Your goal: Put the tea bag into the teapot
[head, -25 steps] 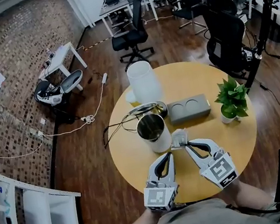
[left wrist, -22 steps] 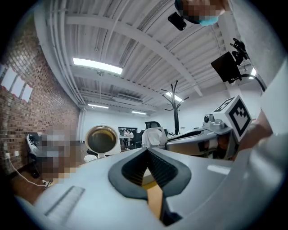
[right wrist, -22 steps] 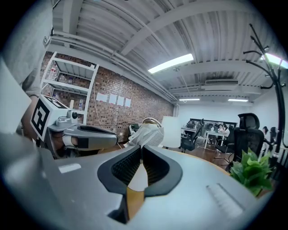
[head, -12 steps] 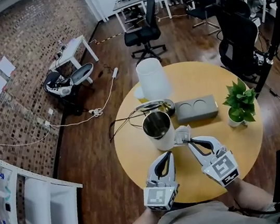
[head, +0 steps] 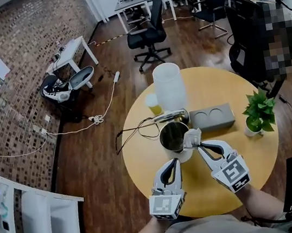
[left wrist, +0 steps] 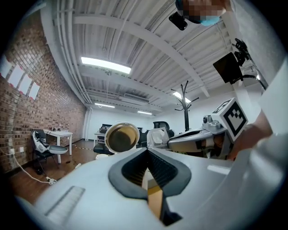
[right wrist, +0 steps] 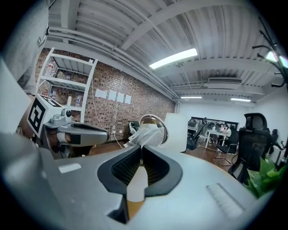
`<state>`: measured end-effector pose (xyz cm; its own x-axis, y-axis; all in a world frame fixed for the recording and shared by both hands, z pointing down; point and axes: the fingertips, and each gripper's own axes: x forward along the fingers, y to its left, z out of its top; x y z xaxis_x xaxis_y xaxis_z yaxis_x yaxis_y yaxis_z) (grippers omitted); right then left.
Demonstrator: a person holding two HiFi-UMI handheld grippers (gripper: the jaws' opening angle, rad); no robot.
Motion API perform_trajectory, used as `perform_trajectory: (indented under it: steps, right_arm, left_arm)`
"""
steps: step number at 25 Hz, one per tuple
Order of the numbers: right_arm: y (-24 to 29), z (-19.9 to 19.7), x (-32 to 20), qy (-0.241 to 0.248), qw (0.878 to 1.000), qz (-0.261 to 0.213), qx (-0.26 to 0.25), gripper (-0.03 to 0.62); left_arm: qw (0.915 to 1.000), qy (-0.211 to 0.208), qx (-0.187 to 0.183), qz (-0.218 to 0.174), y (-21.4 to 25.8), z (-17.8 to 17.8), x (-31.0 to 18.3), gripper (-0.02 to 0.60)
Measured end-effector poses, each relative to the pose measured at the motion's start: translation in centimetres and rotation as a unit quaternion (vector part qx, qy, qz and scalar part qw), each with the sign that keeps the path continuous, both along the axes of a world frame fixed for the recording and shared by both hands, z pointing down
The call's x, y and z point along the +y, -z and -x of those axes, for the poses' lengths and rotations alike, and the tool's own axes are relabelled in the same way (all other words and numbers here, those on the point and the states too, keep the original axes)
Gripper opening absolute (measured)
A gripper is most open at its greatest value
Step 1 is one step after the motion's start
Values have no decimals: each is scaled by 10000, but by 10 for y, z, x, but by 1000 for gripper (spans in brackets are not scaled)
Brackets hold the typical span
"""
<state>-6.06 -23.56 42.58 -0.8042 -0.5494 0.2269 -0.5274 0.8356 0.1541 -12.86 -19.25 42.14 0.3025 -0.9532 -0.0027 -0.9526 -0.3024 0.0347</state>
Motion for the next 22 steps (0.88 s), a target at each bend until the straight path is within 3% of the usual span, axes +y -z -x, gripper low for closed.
perform_trajectory:
  steps: [11,22]
  right_arm:
    - [-5,89,-17,-595,9979,-6,250,27]
    - [-27,96,-30,-928,9922,121,821,28]
  left_arm:
    - [9974,-687,203,-30,-5,91,-32,3]
    - [9938,-994,495,82,-19,104,-38,3]
